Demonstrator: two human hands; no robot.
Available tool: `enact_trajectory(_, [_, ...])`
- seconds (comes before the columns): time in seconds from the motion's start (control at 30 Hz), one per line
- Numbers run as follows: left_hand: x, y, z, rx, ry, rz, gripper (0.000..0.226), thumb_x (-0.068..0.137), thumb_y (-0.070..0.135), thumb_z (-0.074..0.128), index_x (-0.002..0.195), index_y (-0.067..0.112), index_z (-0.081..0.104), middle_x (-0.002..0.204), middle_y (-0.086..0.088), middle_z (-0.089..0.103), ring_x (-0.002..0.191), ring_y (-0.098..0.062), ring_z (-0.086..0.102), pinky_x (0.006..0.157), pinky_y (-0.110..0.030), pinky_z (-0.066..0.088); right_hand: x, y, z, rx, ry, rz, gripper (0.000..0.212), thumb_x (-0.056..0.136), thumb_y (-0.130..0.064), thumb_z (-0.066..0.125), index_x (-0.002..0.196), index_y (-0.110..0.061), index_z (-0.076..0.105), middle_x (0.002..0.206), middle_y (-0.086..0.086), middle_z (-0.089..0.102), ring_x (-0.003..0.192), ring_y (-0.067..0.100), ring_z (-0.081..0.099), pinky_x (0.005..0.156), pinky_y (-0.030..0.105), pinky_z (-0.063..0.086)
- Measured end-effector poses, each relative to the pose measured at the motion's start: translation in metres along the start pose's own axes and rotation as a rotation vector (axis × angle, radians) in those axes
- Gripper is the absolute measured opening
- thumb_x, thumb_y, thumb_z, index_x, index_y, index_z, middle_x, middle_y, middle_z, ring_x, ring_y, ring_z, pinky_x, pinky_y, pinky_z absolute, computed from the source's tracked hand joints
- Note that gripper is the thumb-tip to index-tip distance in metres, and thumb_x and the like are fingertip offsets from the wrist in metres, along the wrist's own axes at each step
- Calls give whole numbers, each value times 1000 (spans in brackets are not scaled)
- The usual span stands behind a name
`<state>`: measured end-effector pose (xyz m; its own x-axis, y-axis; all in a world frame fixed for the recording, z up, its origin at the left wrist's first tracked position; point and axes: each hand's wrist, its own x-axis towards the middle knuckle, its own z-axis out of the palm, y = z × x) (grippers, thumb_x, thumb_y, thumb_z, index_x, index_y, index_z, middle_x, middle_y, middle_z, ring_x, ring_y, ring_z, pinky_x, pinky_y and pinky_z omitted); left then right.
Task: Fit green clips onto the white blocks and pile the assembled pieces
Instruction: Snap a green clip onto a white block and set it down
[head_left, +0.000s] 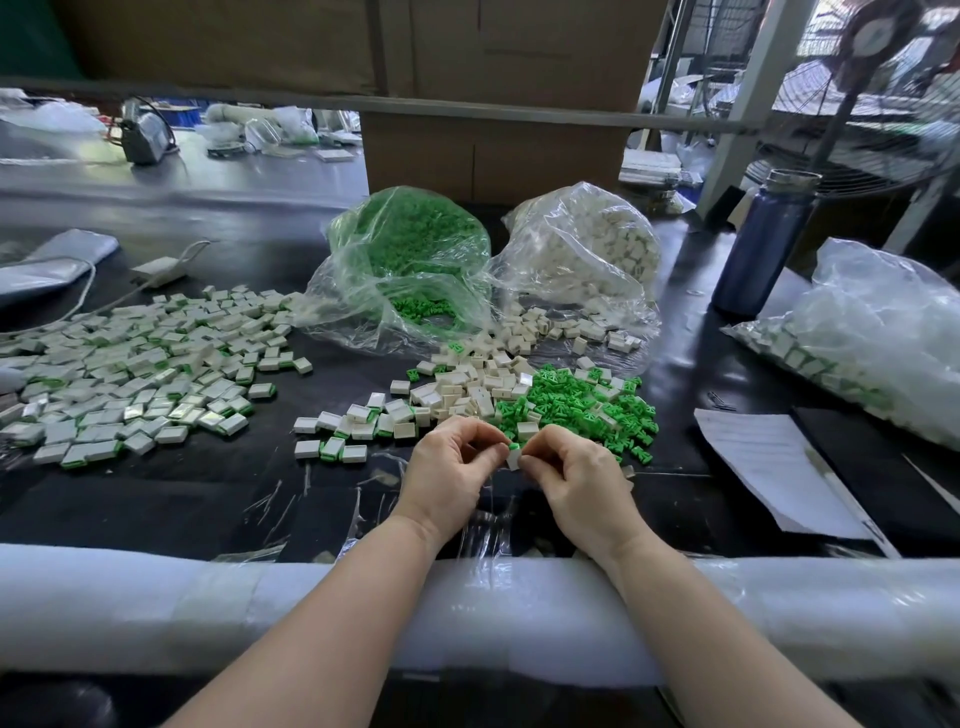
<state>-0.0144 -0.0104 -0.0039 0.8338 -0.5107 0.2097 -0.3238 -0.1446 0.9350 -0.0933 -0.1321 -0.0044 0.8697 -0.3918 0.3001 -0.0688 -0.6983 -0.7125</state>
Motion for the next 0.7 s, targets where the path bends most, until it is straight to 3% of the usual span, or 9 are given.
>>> enact_trajectory(0.17, [-1,0,2,14,-62,-20,15,82,8,68,87,22,66,84,1,68,75,-9,62,76,-20,53,0,-1,0,-13,-17,-5,7,85,-21,67,84,-14,67,80,-3,67,76,16,60,73,32,48])
enact_trajectory(0.33, [2,0,0,41,206,-57,17,85,4,62,99,12,68,99,-7,65,74,-14,66,72,-23,56,0,1,-2,-38,73,45,6,87,-21,64,84,-17,66,78,-6,65,76,14,58,72,29,46])
enact_trajectory(0.4, [3,-2,-4,128,355,-51,18,85,4,61,100,13,69,105,-6,62,79,-13,62,80,-22,51,1,3,-3,-39,113,68,7,88,-21,63,84,-16,66,77,-7,64,76,14,58,71,29,46])
enact_trajectory(0.5, [4,-3,-10,218,505,-92,19,87,4,60,103,8,69,112,-8,55,84,-14,56,79,-10,37,2,4,-5,-49,168,100,6,89,-19,61,83,-17,65,75,-9,62,74,13,58,70,30,47])
enact_trajectory(0.57, [5,-3,-11,228,531,-140,22,87,3,59,108,4,66,112,-7,47,89,-20,56,81,-8,33,2,5,-5,-59,191,117,6,88,-17,61,84,-17,65,76,-7,62,75,14,57,71,30,47])
enact_trajectory(0.7, [4,-5,-9,303,502,-192,37,86,5,60,122,-1,56,124,-11,35,94,-17,44,82,-5,25,3,5,-5,-77,186,120,6,88,-13,60,87,-13,66,81,-4,62,80,16,58,75,30,47])
